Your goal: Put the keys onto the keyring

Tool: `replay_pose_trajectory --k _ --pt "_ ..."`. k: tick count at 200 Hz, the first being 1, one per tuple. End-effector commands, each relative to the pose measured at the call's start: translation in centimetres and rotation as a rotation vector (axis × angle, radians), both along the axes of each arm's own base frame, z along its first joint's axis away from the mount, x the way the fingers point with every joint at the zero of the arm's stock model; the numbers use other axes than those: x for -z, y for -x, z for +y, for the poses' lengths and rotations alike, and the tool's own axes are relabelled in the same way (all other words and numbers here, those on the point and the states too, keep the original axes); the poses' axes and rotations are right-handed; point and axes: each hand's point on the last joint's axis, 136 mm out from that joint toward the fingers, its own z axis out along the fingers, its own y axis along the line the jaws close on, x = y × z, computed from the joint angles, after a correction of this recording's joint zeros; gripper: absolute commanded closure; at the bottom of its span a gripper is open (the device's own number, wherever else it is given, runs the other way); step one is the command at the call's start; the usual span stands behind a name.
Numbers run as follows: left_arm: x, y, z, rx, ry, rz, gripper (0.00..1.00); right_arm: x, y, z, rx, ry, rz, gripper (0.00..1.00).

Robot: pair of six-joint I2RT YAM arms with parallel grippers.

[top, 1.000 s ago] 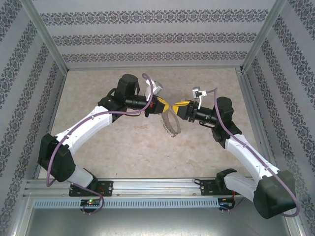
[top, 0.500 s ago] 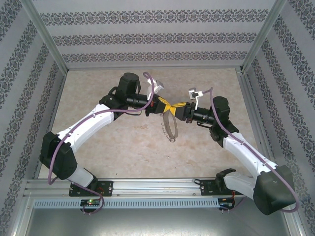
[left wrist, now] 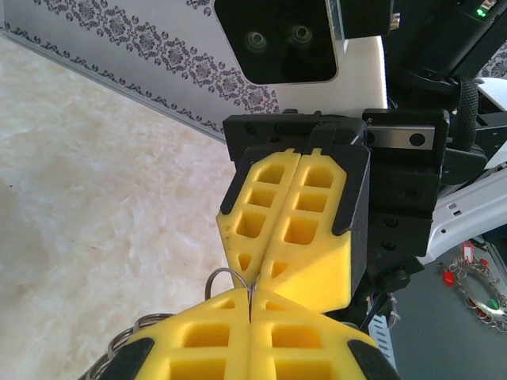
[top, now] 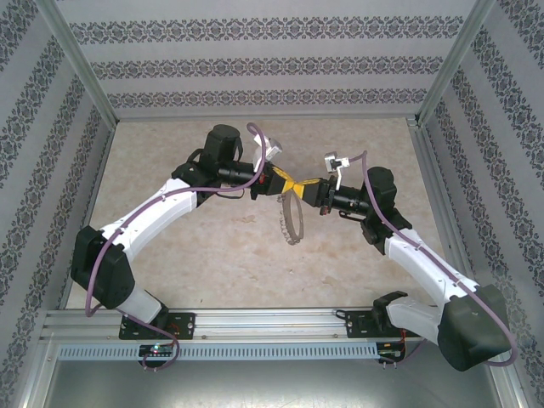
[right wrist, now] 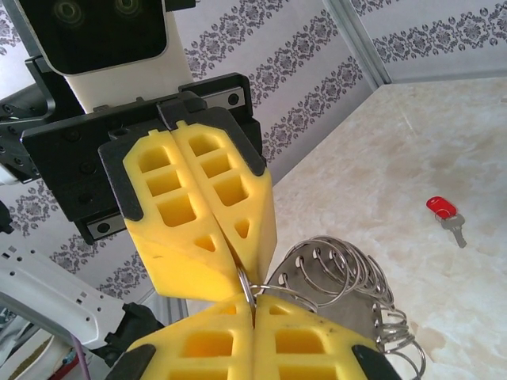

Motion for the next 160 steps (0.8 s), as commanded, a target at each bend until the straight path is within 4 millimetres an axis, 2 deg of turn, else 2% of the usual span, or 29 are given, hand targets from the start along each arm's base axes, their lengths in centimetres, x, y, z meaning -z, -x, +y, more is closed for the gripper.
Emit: replay_pose_trajectory --k 1,11,41,65,112,160 --pt "-2.5 0.0 -0.3 0.003 0.044 -0.045 0.95 -1.6 -0.3 0.2 0.022 -0.016 -0.060 1.00" --pt "-2.8 -0.6 0.0 -0.041 0.047 -0.054 0.78 -1.5 -0.5 0.0 0.046 -0.019 -0.060 1.00" --pt "-4.8 -2.0 1.9 -0.181 0.115 -0.081 0.47 -1.7 -1.3 -0.5 0.116 -0.035 -0.064 1.00" --pt "-5.7 -2.6 3.1 -0.289 0.154 -0.081 0.35 -2.3 -1.6 -0.6 0.150 -0.052 -0.073 1.00" --pt "-5.3 -2.3 3.5 -0.315 0.219 -0.024 0.34 -3.8 -1.2 -0.2 0.166 -0.079 -0.104 1.00" --pt "-4.9 -1.7 3.2 -0.269 0.242 0.001 0.46 -5.6 -0.6 0.1 0.186 -0.119 -0.139 1.00"
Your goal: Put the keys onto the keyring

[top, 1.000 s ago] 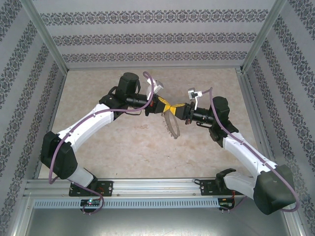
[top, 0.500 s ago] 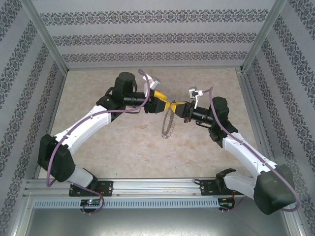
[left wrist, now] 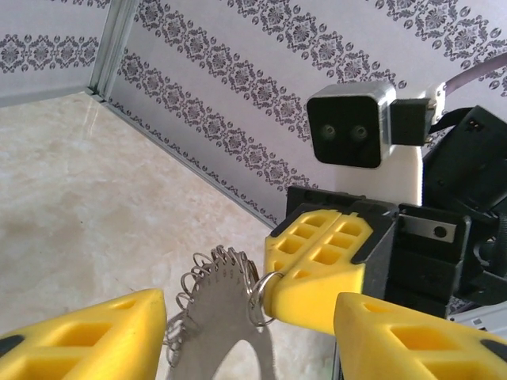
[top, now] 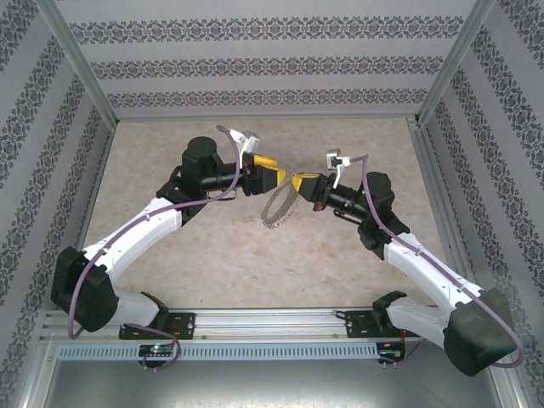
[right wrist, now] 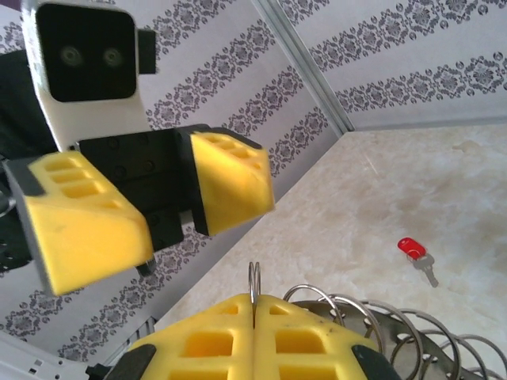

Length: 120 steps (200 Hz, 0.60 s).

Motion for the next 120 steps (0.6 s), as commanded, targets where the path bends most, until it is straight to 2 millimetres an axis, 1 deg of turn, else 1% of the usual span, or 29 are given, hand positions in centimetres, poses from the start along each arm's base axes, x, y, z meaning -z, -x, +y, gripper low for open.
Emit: replay_pose_trajectory --k 1,32,80,120 --pt "-2.0 0.2 0.1 0.022 0.070 -0.045 0.46 -3.8 0.5 -0.2 0.031 -0.071 -0.104 1.00" --pt "-2.4 0.7 -0.1 0.053 0.090 -0.046 0.52 -4.6 0.9 -0.1 0.034 -0.086 -0.119 1.00" --pt "-2.4 1.2 -0.7 0.113 0.149 -0.008 0.66 -5.3 1.0 0.0 0.044 -0.099 -0.126 1.00" --pt "-1.9 1.4 -0.8 0.125 0.173 0.021 0.67 -5.6 0.7 -0.1 0.062 -0.105 -0.128 1.00"
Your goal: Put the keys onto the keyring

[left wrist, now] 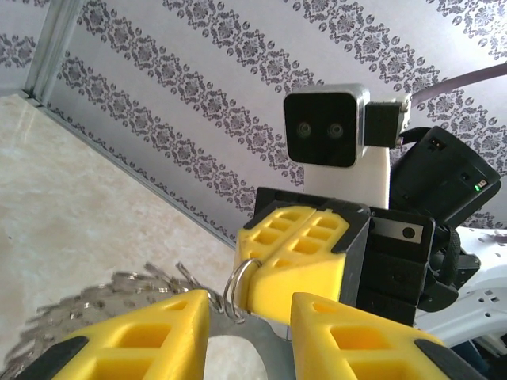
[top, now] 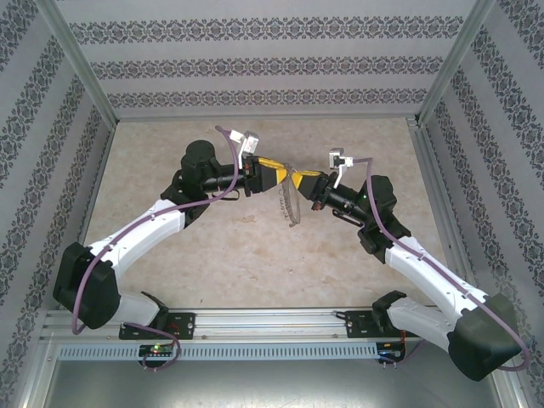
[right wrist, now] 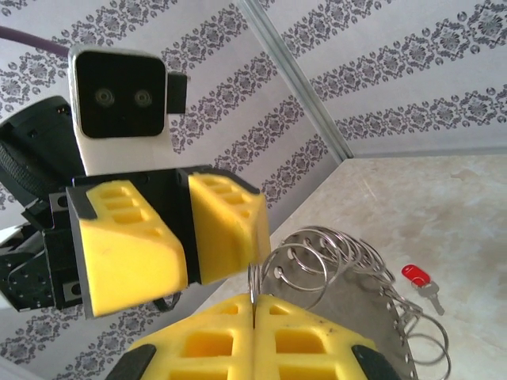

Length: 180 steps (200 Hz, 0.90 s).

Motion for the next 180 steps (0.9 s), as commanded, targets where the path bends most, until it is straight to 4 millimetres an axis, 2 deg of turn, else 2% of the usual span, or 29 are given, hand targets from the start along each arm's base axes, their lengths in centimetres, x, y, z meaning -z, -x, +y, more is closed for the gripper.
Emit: replay_pose_trajectory --k 1,118,180 --pt "-1.1 0.2 0.1 0.025 0.054 -0.020 0.67 -3.8 0.5 -0.1 0.010 -0.064 -0.097 1.00" --pt "-0.9 0.2 -0.9 0.057 0.081 0.003 0.69 -4.5 0.5 0.1 0.000 -0.077 -0.105 1.00" --pt "-0.8 0.1 -1.5 0.064 0.084 0.004 0.71 -4.2 0.5 0.3 -0.004 -0.075 -0.098 1.00"
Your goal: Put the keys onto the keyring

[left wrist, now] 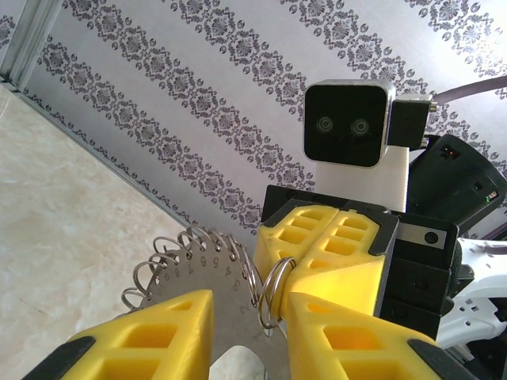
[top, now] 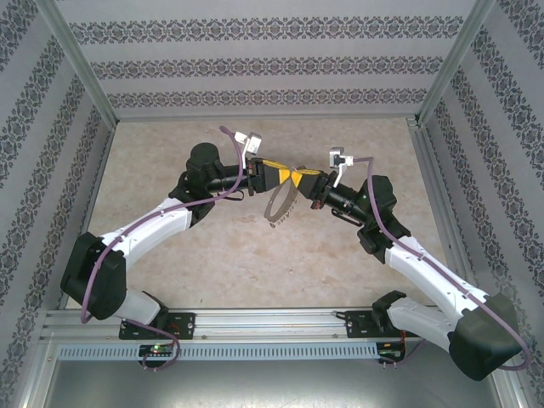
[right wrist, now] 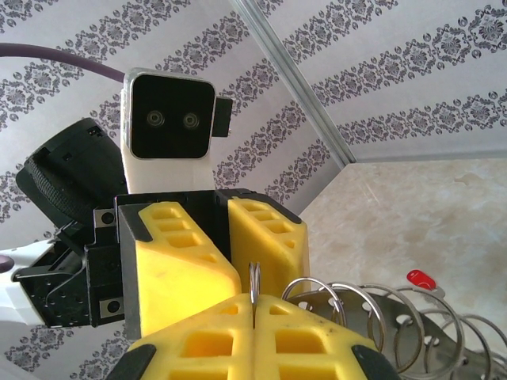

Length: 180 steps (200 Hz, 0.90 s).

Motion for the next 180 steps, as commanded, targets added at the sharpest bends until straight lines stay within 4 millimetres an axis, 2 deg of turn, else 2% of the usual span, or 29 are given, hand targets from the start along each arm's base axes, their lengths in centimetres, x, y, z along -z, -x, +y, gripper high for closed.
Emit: replay_pose_trajectory --k 1,58,96,108,112,122,139,161,180 --pt "-1.8 0.7 -0.5 0.032 0.040 -0.052 0.71 -3.7 0.5 0.1 -0.005 -0.058 -0.101 1.00" --pt "-2.0 0.9 -1.2 0.046 0.046 -0.060 0.82 -3.4 0.3 0.2 -0.007 -0.054 -0.096 1.00" --pt "-2.0 0.6 -1.2 0.035 0.049 -0.062 1.00 -3.1 0.2 0.3 -0.005 -0.047 -0.090 1.00" --pt "-2.0 0.5 -1.2 0.028 0.045 -0.067 1.00 -2.8 0.0 0.2 0.004 -0.037 -0.079 1.00" --pt "-2.0 0.4 -1.1 0.024 0.042 -0.071 1.00 -2.8 -0.1 0.0 0.012 -0.034 -0.077 0.93" --pt "-1.8 0.5 -1.2 0.025 0.026 -0.075 1.00 -2.6 -0.4 -0.7 0.038 -0.030 -0.064 0.63" --pt "-1.8 0.8 -1.0 0.026 -0.017 -0.107 1.00 -2.7 -1.0 -2.9 0.100 -0.040 -0.045 0.43" --pt "-1.9 1.4 -0.6 0.030 -0.084 -0.175 1.00 -3.1 -0.9 -5.3 0.153 -0.066 -0.038 0.38" --pt "-1.8 1.9 -0.3 0.039 -0.143 -0.231 1.00 -3.5 -0.5 -5.8 0.141 -0.067 -0.041 0.38"
